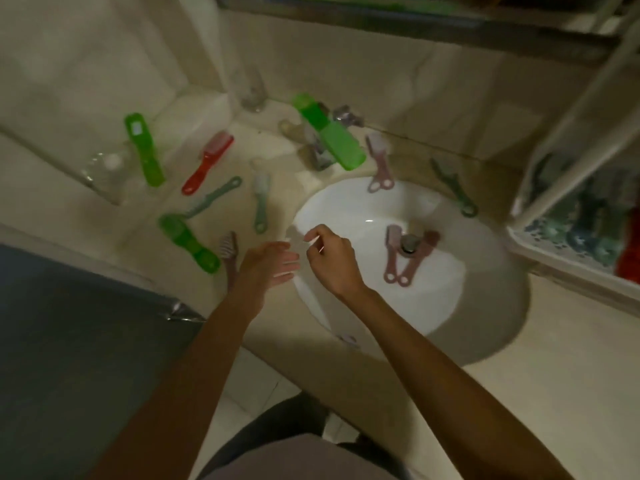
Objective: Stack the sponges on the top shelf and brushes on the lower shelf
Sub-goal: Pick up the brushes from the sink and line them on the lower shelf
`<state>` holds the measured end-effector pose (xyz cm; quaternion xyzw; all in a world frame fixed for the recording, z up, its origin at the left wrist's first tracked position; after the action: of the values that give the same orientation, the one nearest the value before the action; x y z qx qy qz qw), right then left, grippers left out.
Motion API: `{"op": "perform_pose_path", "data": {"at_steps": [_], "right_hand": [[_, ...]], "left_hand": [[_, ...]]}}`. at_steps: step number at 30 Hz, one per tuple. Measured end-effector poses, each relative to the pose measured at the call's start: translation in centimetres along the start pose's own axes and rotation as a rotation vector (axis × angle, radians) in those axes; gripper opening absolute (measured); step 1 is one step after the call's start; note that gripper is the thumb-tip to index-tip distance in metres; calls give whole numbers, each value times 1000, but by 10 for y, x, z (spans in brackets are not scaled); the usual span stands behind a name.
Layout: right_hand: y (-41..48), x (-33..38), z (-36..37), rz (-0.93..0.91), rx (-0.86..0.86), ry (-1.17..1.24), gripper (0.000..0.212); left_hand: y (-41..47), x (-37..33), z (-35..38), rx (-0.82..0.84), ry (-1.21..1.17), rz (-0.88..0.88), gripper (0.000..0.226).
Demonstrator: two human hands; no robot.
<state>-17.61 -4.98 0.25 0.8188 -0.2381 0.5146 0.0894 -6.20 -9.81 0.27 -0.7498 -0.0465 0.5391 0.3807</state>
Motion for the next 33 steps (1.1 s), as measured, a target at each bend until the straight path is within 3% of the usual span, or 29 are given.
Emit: {"op": "perform_pose_path", "data": {"at_steps": [4, 6, 9, 11, 13, 15, 18, 21, 28, 33], "right_hand": [[46, 21, 57, 38, 107, -66, 24], [68, 28, 82, 48, 161, -125, 24], [99, 39, 112, 53, 224, -189, 24], [122, 47, 126, 38, 231, -208, 26], [148, 55, 141, -10, 233, -254, 29], [175, 66, 161, -70, 264, -328, 35], [212, 79, 193, -138, 314, -453, 43], [242, 82, 223, -135, 357, -588, 47], [285, 82, 258, -176, 380, -704, 44], [294, 83, 254, -139, 278, -760, 42]], "left_hand": [[40, -8, -67, -135, 16, -48, 26], [67, -21, -103, -194, 66, -20, 17], [111, -39, -157, -289, 204, 5, 23], [134, -49, -194, -445, 405, 11, 16], [149, -51, -228, -608, 605, -27, 34], [154, -38, -249, -651, 642, -155, 63], [165, -15, -250, -526, 604, -288, 93], [174, -3, -240, -457, 500, -287, 107], [179, -16, -238, -515, 401, -134, 98], [175, -19, -252, -607, 290, -56, 67]]}}
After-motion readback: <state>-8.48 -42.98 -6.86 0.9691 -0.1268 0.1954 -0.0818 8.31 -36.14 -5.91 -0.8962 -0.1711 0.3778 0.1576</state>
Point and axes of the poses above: each hand's wrist, its own y-axis towards the middle knuckle, its own z-axis out of the palm, x = y × z, the point moved 8 cm from there along y, towards the middle knuckle, and after that the axes turned 3 degrees about -z, right-handed, at the moved point
